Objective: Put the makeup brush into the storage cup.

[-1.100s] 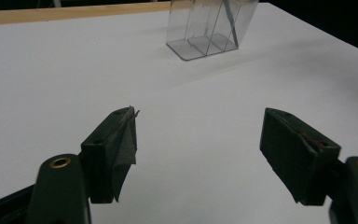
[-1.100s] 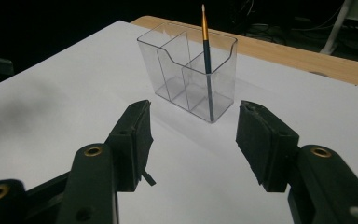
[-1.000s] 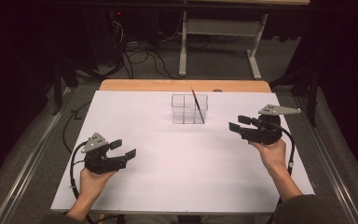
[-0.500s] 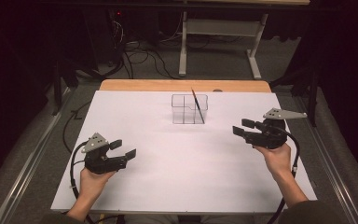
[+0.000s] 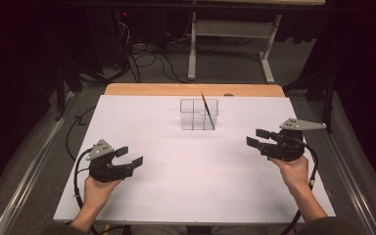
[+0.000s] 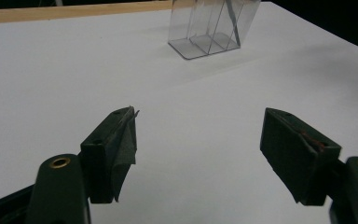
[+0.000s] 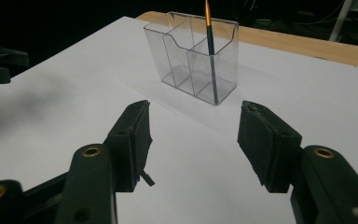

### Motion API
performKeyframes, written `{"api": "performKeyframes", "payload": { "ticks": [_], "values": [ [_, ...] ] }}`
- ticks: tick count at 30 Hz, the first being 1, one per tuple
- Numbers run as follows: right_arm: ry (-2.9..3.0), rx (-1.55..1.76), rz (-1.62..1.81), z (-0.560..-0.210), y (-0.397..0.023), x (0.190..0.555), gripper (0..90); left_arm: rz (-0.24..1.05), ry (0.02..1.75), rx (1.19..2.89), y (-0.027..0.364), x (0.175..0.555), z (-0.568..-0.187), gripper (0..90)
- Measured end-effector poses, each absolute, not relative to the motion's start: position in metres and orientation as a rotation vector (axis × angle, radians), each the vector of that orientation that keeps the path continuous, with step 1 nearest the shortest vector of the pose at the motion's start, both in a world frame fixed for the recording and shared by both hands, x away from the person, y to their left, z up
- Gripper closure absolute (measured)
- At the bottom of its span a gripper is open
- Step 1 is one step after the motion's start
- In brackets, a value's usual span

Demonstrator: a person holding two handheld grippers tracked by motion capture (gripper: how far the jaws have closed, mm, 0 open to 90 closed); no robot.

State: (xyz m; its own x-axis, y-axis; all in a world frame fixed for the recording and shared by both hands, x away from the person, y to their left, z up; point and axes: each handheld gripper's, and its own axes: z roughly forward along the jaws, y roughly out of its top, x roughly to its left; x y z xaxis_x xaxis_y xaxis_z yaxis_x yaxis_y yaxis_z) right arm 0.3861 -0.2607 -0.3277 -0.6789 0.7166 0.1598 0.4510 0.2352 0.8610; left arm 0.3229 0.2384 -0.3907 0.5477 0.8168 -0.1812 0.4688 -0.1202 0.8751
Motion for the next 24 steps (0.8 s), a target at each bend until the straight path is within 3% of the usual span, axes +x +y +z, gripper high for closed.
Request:
{"api": "performKeyframes", "payload": {
  "ticks": [24],
  "values": [
    [2.223,1.107,1.469,-0.336,-0.272,0.364,43.6,0.424,1.072,1.763,0.238,0.323,-0.391,27.1]
  ]
}}
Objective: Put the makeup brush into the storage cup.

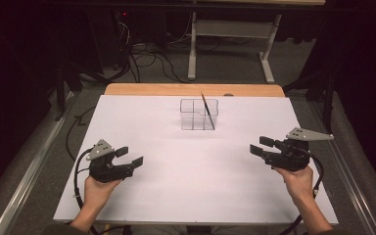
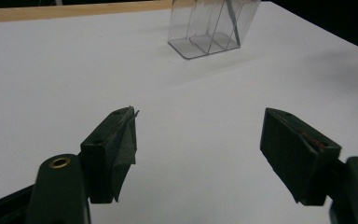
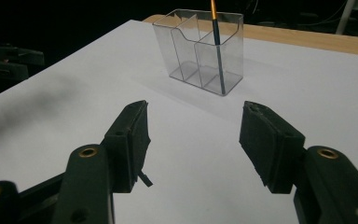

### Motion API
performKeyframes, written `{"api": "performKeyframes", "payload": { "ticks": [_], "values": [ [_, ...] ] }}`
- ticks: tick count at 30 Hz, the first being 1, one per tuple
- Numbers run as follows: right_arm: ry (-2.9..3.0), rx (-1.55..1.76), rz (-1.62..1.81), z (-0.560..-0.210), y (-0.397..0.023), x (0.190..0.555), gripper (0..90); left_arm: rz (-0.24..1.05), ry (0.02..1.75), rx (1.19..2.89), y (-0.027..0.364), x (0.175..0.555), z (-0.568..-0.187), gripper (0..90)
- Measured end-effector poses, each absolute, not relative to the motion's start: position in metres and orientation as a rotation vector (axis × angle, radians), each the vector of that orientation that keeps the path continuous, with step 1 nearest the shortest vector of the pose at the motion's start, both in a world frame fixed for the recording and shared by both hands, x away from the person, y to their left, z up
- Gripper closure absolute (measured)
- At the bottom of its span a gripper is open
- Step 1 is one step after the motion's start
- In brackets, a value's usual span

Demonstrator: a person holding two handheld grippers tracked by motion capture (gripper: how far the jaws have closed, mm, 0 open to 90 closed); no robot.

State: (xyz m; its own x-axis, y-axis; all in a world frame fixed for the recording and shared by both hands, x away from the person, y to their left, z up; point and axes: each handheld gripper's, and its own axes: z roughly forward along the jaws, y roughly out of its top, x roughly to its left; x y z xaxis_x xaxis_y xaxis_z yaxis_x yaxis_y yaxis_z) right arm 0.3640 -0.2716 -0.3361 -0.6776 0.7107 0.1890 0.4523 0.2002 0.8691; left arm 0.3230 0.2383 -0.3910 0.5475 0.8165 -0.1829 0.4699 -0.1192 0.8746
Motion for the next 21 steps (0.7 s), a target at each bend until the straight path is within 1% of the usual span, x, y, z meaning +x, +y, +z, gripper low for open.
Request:
{"api": "performKeyframes", "payload": {
  "ticks": [21],
  "values": [
    [2.225,1.123,1.490,-0.348,-0.277,0.349,43.2,0.427,1.077,1.757,0.239,0.323,-0.391,27.1]
  ]
}}
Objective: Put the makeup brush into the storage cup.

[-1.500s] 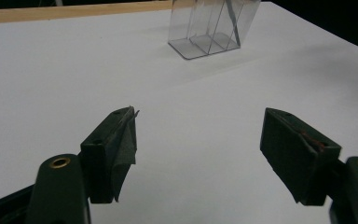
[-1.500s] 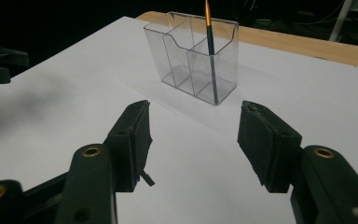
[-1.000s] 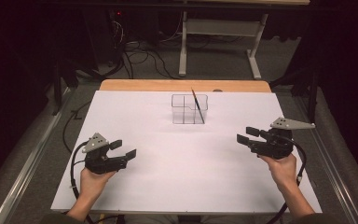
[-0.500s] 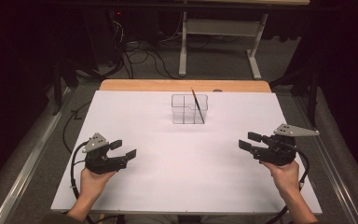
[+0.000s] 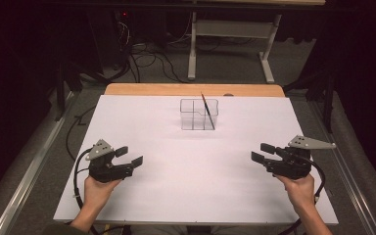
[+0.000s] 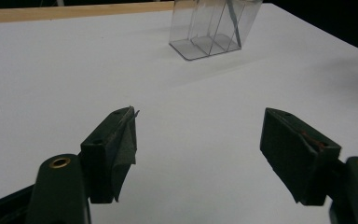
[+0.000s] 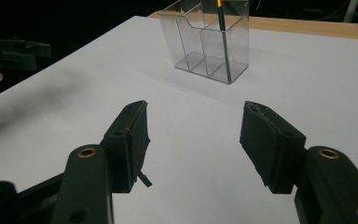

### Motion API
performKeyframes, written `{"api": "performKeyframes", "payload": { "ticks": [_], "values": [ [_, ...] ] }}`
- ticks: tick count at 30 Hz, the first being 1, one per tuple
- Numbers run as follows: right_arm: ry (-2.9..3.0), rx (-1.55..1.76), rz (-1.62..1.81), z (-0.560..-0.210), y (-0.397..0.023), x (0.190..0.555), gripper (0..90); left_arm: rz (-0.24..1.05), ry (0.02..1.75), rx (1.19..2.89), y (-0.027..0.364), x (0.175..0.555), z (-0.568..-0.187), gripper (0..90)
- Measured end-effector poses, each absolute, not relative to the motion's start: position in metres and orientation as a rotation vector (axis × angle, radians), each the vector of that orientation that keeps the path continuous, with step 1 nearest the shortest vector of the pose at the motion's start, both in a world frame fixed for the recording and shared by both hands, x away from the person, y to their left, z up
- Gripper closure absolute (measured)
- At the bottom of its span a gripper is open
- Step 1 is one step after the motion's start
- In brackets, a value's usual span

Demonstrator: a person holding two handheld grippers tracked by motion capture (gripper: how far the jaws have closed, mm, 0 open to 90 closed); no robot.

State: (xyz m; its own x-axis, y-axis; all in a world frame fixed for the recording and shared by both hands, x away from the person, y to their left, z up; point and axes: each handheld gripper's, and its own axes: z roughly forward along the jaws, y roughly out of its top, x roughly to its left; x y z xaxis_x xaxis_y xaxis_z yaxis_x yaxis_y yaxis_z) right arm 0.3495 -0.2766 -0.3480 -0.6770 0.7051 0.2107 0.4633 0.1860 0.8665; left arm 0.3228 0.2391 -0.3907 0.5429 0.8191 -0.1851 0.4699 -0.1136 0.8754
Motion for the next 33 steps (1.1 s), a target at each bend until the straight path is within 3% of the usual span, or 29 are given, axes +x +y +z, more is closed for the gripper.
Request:
{"api": "performKeyframes", "payload": {
  "ticks": [33],
  "values": [
    [2.159,1.163,1.515,-0.362,-0.300,0.333,40.0,0.419,1.082,1.757,0.239,0.324,-0.392,27.2]
  ]
}}
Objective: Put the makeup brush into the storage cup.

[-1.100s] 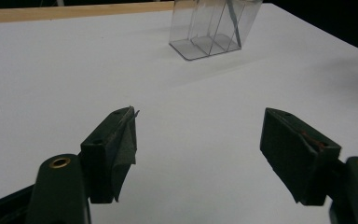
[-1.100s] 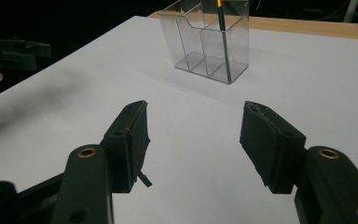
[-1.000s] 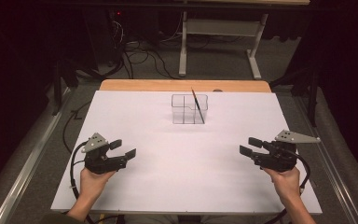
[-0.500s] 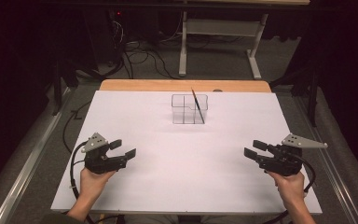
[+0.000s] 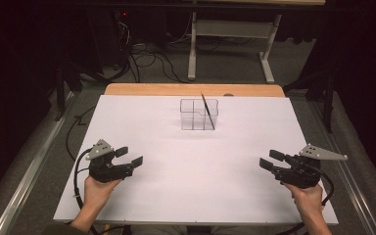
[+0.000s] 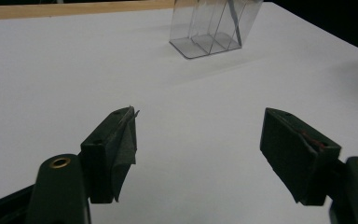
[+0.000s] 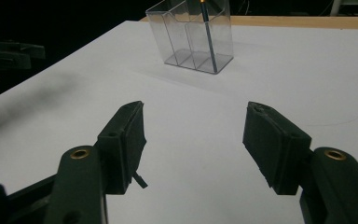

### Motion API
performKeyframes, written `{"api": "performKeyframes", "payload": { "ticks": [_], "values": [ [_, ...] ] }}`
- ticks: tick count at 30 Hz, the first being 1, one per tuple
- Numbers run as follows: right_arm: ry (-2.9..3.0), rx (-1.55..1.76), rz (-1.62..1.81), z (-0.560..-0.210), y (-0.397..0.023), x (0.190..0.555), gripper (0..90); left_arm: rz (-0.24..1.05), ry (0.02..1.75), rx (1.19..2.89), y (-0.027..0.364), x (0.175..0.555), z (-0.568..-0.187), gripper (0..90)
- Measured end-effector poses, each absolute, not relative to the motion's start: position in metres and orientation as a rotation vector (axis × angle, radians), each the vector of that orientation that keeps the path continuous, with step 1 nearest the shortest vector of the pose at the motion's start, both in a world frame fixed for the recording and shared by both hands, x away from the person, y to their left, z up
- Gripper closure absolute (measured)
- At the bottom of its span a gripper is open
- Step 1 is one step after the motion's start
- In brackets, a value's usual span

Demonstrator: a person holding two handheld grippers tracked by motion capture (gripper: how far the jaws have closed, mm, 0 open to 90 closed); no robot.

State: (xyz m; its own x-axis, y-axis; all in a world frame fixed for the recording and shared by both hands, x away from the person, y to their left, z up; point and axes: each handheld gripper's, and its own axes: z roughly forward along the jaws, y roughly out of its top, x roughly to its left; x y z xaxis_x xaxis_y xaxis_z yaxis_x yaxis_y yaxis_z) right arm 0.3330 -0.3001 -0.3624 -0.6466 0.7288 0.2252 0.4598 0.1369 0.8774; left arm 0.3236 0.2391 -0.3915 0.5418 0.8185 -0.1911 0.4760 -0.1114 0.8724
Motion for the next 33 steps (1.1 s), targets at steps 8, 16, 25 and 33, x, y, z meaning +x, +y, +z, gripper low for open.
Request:
{"api": "performKeyframes", "payload": {
  "ticks": [8,16,25,33],
  "values": [
    [2.132,1.164,1.483,-0.368,-0.301,0.332,40.1,0.421,1.081,1.759,0.239,0.323,-0.391,27.2],
    [2.123,1.172,1.474,-0.373,-0.301,0.332,40.1,0.420,1.076,1.759,0.239,0.323,-0.391,27.2],
    [2.127,1.171,1.435,-0.379,-0.299,0.330,37.8,0.421,1.071,1.757,0.239,0.323,-0.391,27.2],
    [2.119,1.167,1.411,-0.383,-0.296,0.332,37.5,0.425,1.074,1.758,0.240,0.323,-0.391,27.2]
  ]
}}
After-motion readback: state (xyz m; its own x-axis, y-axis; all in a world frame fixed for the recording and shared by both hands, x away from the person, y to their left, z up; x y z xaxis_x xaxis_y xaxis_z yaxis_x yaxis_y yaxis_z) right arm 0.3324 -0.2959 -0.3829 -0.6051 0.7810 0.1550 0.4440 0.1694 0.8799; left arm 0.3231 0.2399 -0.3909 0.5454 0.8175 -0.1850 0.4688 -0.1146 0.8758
